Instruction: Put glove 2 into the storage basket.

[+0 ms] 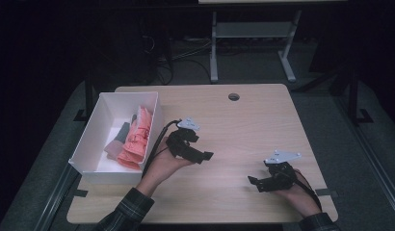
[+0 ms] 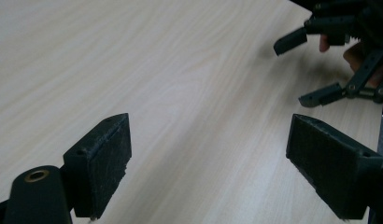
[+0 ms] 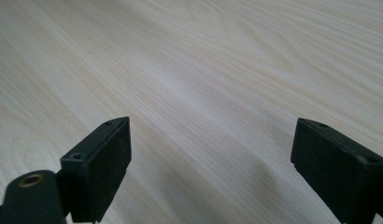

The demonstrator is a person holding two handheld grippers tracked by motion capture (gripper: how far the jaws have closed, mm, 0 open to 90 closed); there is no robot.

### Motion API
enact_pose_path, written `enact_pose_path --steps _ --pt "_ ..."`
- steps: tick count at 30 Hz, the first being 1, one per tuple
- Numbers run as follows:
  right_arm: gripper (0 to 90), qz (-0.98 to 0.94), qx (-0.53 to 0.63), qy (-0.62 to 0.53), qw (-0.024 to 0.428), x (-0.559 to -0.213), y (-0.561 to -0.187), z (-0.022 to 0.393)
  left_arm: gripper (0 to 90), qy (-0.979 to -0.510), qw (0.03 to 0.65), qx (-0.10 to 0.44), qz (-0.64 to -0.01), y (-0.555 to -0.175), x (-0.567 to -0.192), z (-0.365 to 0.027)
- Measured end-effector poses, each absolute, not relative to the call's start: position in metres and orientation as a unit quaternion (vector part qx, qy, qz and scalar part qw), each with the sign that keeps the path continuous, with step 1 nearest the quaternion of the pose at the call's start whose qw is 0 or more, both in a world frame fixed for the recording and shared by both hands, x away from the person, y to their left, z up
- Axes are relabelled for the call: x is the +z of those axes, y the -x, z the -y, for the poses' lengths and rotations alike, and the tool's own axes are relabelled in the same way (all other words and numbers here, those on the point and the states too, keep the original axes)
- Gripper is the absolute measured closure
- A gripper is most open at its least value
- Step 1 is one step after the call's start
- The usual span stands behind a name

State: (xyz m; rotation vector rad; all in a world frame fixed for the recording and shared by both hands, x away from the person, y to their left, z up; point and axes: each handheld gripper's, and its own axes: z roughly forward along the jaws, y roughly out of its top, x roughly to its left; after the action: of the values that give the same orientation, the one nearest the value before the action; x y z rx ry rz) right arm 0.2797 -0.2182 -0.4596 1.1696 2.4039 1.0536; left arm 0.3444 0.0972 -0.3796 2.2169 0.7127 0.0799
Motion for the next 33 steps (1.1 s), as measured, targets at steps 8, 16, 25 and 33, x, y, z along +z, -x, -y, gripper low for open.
enact_pose_path --steps 8,16,25,33 --pt "12.0 -0.830 0.362 -0.403 0.131 -0.460 -0.280 0.218 13.7 -0.879 0.394 0.023 -0.267 -0.337 -0.400 -0.090" --pt "12.0 -0.831 0.360 -0.404 0.129 -0.460 -0.279 0.217 13.7 -0.894 0.377 0.029 -0.241 -0.331 -0.419 -0.088" --pt "12.0 -0.832 0.361 -0.400 0.131 -0.461 -0.280 0.218 13.7 -0.903 0.362 0.032 -0.231 -0.325 -0.439 -0.086" --pt "12.0 -0.833 0.362 -0.397 0.131 -0.461 -0.280 0.218 13.7 -0.907 0.354 0.030 -0.228 -0.322 -0.451 -0.087"
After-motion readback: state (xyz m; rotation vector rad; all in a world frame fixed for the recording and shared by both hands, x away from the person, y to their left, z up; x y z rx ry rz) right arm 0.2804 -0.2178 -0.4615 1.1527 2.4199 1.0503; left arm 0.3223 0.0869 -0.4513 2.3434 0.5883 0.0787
